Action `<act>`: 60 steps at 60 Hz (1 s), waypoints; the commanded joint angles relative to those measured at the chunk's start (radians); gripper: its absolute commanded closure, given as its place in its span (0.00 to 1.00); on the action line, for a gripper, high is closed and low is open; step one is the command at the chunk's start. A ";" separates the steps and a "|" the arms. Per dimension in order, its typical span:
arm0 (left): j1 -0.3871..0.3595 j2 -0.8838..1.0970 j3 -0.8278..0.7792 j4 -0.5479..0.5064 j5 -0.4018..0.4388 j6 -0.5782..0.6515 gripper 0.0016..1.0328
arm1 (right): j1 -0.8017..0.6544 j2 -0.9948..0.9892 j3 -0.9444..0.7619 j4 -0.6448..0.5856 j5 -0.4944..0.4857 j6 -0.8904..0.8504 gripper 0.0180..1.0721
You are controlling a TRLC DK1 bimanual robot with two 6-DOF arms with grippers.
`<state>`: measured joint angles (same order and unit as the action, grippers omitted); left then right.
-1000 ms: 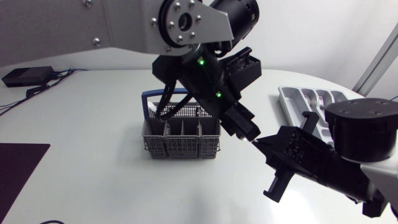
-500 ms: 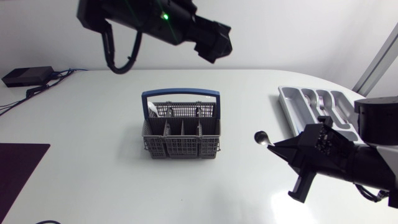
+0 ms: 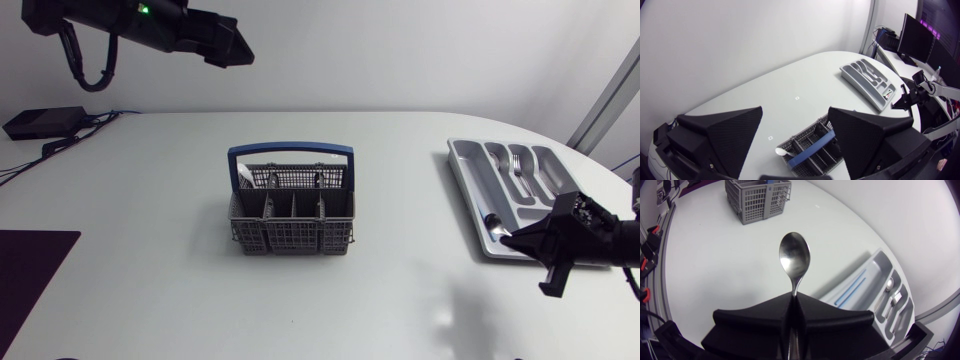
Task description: Unload the cutlery basket into the drawer organizer.
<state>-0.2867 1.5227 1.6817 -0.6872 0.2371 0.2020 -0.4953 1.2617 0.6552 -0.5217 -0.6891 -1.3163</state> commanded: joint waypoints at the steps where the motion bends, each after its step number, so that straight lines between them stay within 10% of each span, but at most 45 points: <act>1: 0.049 0.044 -0.016 -0.023 0.034 0.039 0.11 | -0.068 0.097 0.078 -0.029 -0.016 -0.143 0.95; 24: 0.207 0.203 -0.013 -0.098 0.163 0.151 0.11 | -0.256 0.510 0.437 -0.124 0.129 -0.506 0.94; 44: 0.282 0.303 0.012 -0.196 0.269 0.240 0.11 | -0.258 0.630 0.449 0.088 0.257 -0.552 0.94; 60: 0.296 0.310 0.010 -0.256 0.320 0.270 0.15 | -0.267 0.645 0.437 0.106 0.312 -0.552 0.60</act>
<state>-0.0010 1.8149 1.6821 -0.9131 0.5358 0.4435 -0.7551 1.8912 1.1175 -0.4175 -0.3866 -1.8351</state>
